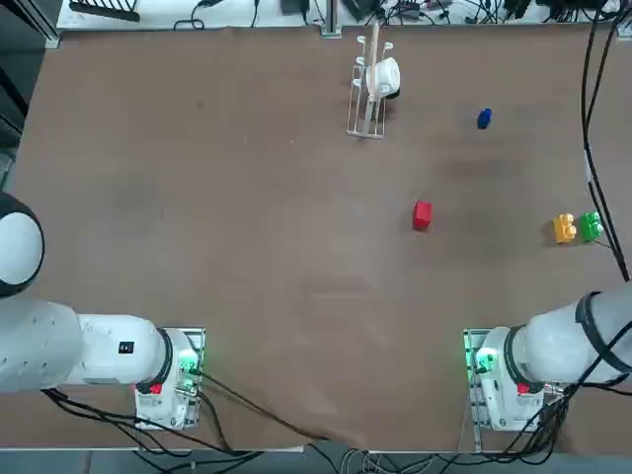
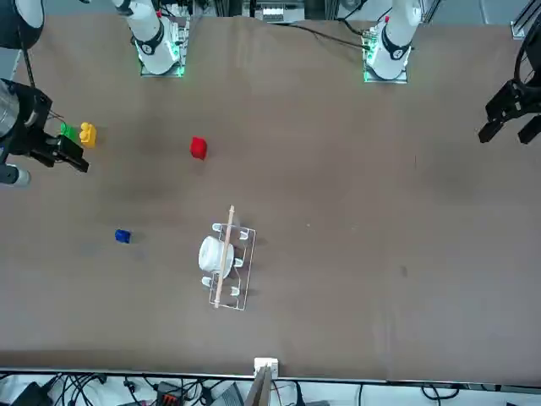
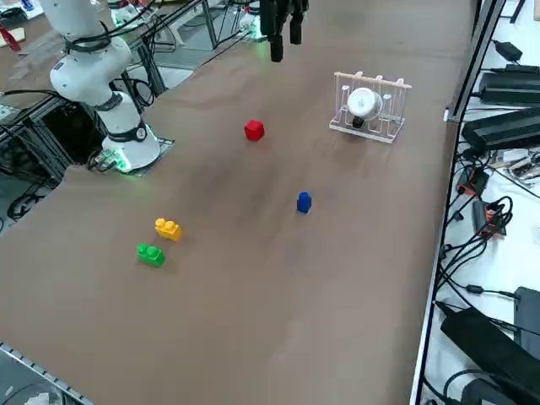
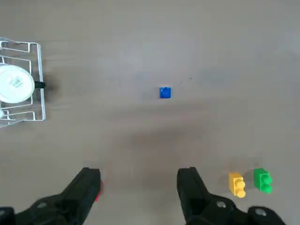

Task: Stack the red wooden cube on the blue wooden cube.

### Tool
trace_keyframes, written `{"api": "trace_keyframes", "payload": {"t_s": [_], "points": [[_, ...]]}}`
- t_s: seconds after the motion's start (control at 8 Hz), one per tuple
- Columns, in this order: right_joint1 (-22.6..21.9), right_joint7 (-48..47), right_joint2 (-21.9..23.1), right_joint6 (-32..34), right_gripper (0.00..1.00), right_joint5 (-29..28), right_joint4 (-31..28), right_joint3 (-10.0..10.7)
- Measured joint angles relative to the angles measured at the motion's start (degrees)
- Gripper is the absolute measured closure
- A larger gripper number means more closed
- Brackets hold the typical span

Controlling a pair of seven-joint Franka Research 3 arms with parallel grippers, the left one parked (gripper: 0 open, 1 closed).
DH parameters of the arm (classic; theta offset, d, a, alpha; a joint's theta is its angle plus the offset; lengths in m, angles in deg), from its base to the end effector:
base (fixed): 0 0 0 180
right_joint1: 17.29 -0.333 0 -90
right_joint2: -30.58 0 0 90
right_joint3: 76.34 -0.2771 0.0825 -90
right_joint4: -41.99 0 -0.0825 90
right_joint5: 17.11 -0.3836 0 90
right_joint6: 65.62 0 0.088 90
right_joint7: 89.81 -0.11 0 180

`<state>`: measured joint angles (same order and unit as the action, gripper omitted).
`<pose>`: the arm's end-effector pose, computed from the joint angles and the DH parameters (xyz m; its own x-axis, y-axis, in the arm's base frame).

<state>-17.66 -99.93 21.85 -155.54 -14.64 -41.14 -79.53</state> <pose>0.5931 0.0299 0.5517 0.9930 -0.1146 -0.0270 -0.1135 -0.9927 0.0400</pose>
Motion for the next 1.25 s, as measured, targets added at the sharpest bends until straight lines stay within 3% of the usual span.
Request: {"api": "trace_keyframes", "payload": {"t_s": [0.38,0.62,0.88,1.25], "points": [[0.0,0.1,-0.1,2.0,0.00,-0.1,-0.9,-0.2],[-1.6,-0.1,0.1,-0.9,0.00,-0.5,-7.4,-1.0],[-4.8,-3.7,3.1,-14.2,0.00,-0.5,-21.2,-1.3],[-10.3,-14.5,12.5,-35.3,0.00,-0.5,-46.3,-1.6]]}}
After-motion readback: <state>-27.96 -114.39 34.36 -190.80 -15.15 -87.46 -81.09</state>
